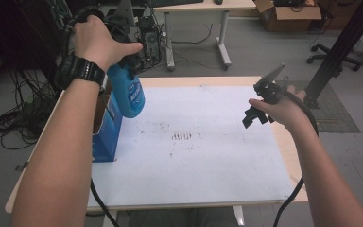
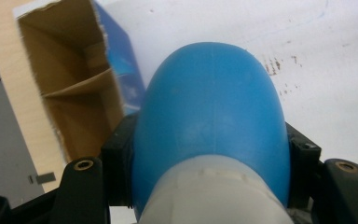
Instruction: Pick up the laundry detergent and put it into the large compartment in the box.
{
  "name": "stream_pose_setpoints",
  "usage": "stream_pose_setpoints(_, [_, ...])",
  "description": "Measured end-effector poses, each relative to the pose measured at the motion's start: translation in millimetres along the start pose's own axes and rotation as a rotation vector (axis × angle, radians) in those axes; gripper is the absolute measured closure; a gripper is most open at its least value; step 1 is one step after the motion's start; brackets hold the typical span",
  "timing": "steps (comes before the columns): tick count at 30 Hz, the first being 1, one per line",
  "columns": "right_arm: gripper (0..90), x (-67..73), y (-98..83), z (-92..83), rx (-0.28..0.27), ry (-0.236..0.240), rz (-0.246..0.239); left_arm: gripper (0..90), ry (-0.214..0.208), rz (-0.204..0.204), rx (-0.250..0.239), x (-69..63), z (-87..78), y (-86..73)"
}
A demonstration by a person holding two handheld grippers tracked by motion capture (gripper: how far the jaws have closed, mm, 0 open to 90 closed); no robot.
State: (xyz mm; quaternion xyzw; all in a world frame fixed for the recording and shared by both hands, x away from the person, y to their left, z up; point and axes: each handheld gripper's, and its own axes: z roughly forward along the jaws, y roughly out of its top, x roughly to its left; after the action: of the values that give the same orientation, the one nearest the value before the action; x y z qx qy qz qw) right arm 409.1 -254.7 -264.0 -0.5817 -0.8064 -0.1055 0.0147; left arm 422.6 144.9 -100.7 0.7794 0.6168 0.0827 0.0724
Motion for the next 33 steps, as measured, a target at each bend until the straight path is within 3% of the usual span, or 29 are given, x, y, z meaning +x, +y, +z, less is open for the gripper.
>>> stream_pose_setpoints(5, [3.8,-0.9,1.5,1.6,0.006,-0.002,0.006,37.3,0.009,-0.066,-0.004,27.1,-9.2,-7.0])
stream_pose_setpoints(10, [3.9,-1.8,2.5,4.3,0.011,-0.003,0.002,37.4,0.031,-0.109,-0.006,45.0,-11.5,-12.0])
stream_pose_setpoints(11, [3.9,-1.8,3.2,5.4,0.015,-0.003,0.005,37.4,0.042,-0.133,-0.01,54.3,-11.8,-14.7])
stream_pose_setpoints(23, [3.9,-2.8,7.0,11.0,0.029,-0.006,0.01,37.4,0.05,-0.246,-0.009,101.3,-0.9,-31.4])
stream_pose_setpoints(33, [3.9,-1.5,8.0,13.4,0.036,-0.008,0.014,37.4,0.057,-0.261,0.017,110.7,26.4,-35.6])
